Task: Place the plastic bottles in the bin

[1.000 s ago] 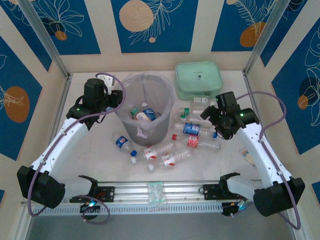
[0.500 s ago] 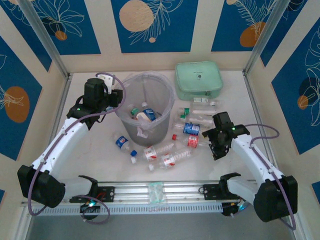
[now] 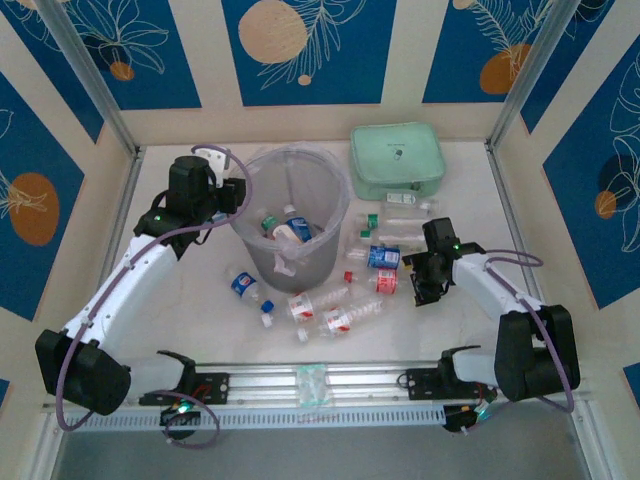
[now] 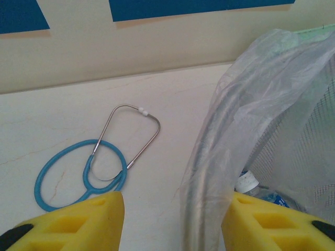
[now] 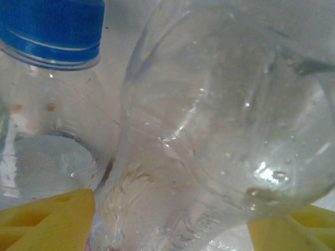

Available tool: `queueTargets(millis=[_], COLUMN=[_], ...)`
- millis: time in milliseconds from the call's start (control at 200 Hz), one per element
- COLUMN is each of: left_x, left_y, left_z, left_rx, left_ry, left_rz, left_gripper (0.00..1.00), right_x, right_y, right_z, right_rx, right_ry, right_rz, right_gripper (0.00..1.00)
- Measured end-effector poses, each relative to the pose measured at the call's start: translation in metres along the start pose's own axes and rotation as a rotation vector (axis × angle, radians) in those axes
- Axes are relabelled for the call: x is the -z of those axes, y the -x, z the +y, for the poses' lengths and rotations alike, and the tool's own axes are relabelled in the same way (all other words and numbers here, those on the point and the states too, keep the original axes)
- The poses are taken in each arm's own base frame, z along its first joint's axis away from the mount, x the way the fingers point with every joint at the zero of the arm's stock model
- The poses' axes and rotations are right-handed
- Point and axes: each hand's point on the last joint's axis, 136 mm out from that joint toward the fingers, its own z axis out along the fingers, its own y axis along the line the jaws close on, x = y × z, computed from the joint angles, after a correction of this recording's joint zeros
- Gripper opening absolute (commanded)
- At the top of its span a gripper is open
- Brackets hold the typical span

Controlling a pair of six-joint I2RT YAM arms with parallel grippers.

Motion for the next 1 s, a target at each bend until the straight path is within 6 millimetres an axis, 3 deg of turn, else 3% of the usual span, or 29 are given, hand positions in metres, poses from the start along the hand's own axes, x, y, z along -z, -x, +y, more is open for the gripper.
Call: queueTargets(millis=[200,510,800,1001], left_x=[0.001,0.001,0.001,0.001], left_y=[0.0,0.0,0.0,0.0], left_z=[0.002,0.002,0.002,0.002], left_rx=[-0.01,-0.011,-0.011,-0.011], left_ry=[0.014,0.015,0.014,0.014], left_rz=[-0.003,-0.004,-0.004,-0.006], left_gripper=[0.51,0.51,0.51,0.51], right_x=[0.0,0.008,0.056,0.105], right_y=[0.005,0.009,0.027,0.043], right_z=[0.003,0.005,0.026,0.056], right_rx=[-0.016,-0.023,-0.076,-0.085], right_ry=[0.016,0.043,0.231,0.387], right_rz=[-0.006,-0.021,-0.078,-0.142], right_gripper=[0.6,0.5,0.44,0.31])
